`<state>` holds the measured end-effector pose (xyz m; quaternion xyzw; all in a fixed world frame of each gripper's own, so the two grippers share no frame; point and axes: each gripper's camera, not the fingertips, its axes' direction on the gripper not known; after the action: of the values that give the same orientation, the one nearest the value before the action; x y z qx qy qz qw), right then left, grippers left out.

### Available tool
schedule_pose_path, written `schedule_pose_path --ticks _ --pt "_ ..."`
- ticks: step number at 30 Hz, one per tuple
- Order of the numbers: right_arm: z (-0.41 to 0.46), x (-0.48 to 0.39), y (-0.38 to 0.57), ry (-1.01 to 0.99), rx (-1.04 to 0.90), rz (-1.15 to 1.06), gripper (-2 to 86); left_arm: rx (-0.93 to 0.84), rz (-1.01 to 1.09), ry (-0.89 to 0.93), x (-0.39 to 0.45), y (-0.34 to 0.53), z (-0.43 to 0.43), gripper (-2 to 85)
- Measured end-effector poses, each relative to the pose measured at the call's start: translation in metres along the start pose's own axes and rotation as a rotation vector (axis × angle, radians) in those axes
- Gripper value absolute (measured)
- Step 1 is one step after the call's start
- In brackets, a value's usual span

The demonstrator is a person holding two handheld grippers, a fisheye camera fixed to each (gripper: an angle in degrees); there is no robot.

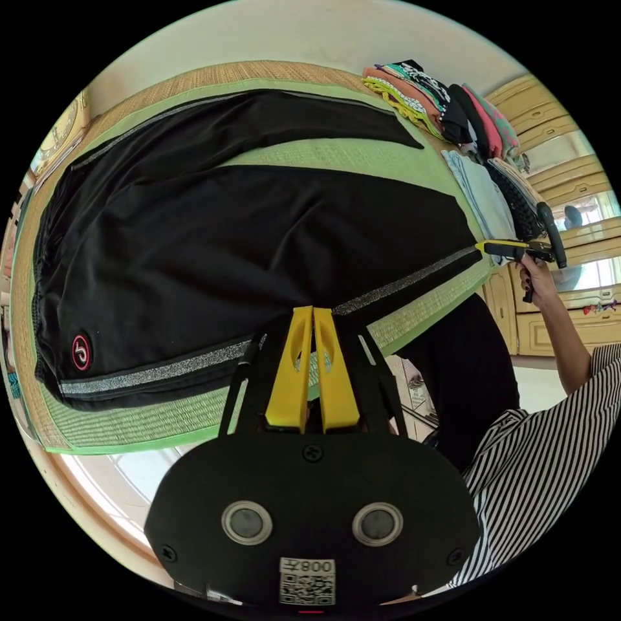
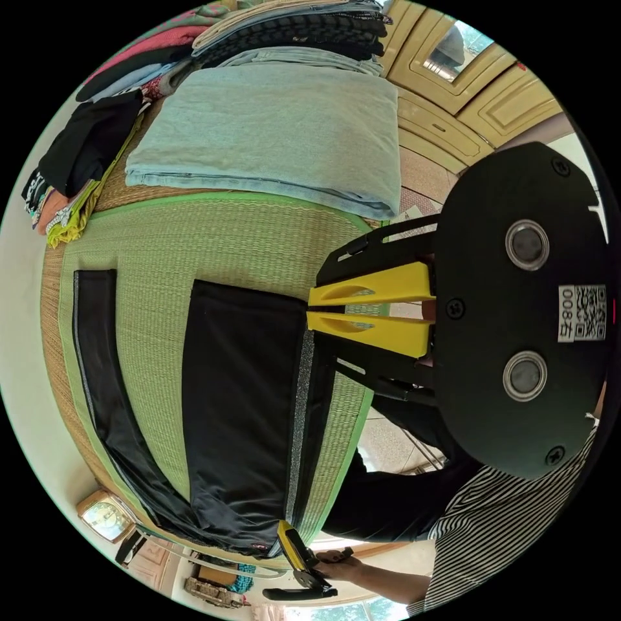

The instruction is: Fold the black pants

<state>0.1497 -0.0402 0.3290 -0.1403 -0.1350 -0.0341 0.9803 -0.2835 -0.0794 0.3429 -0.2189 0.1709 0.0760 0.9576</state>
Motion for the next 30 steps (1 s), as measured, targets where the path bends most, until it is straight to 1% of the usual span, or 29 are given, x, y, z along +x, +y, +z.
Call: schedule_pose_path --ticks 2,5,7,8,11,15,17,18,19,20,22,25,27,28,29,30 --pt "0.008 0.008 -0.002 -0.034 -0.017 -0.001 1.6 0.008 -0.014 -0.015 -0.001 0.009 0.000 0.1" --pt "0.014 0.019 -0.006 -0.090 -0.013 0.025 1.7 0.032 -0.061 0.026 -0.014 0.026 -0.009 0.1" --pt "0.017 0.025 -0.006 -0.105 0.004 0.052 2.2 0.079 -0.098 0.028 -0.025 0.042 -0.023 0.1" --pt "0.018 0.026 -0.005 -0.104 0.008 0.057 2.3 0.108 -0.135 0.031 -0.036 0.053 -0.033 0.2" --pt "0.020 0.030 -0.001 -0.064 0.029 0.081 2.8 0.166 -0.263 -0.039 -0.076 0.086 -0.053 0.2" --pt "0.017 0.029 -0.002 -0.069 0.075 0.102 3.5 0.143 -0.459 -0.107 -0.139 0.128 -0.053 0.2" --pt "0.014 0.013 -0.010 -0.091 0.102 0.058 3.5 0.113 -0.466 -0.061 -0.155 0.142 -0.045 0.2" --pt "0.013 -0.006 -0.017 -0.119 0.112 0.002 3.3 0.149 -0.483 -0.036 -0.160 0.152 -0.048 0.2" --pt "0.013 -0.031 -0.025 -0.163 0.123 -0.083 3.1 0.149 -0.491 -0.027 -0.163 0.156 -0.049 0.2" --pt "0.015 -0.046 -0.029 -0.179 0.123 -0.136 2.9 0.154 -0.486 -0.040 -0.164 0.160 -0.052 0.1" --pt "0.026 -0.107 -0.046 -0.197 0.120 -0.327 1.6 0.170 -0.457 -0.065 -0.161 0.164 -0.058 0.1" --pt "0.050 -0.167 -0.064 -0.233 0.075 -0.505 0.3 0.249 -0.365 0.022 -0.150 0.162 -0.066 0.1" --pt "0.071 -0.191 -0.069 -0.191 0.026 -0.566 0.0 0.265 -0.259 0.050 -0.133 0.152 -0.064 0.1" --pt "0.086 -0.201 -0.069 -0.197 -0.033 -0.599 -0.1 0.248 -0.226 0.066 -0.129 0.150 -0.060 0.1" --pt "0.090 -0.203 -0.066 -0.187 -0.029 -0.601 -0.1 0.181 -0.169 0.080 -0.123 0.146 -0.050 0.1" --pt "0.090 -0.203 -0.059 -0.157 0.014 -0.623 -0.2 0.095 -0.133 0.064 -0.119 0.146 -0.037 0.1"
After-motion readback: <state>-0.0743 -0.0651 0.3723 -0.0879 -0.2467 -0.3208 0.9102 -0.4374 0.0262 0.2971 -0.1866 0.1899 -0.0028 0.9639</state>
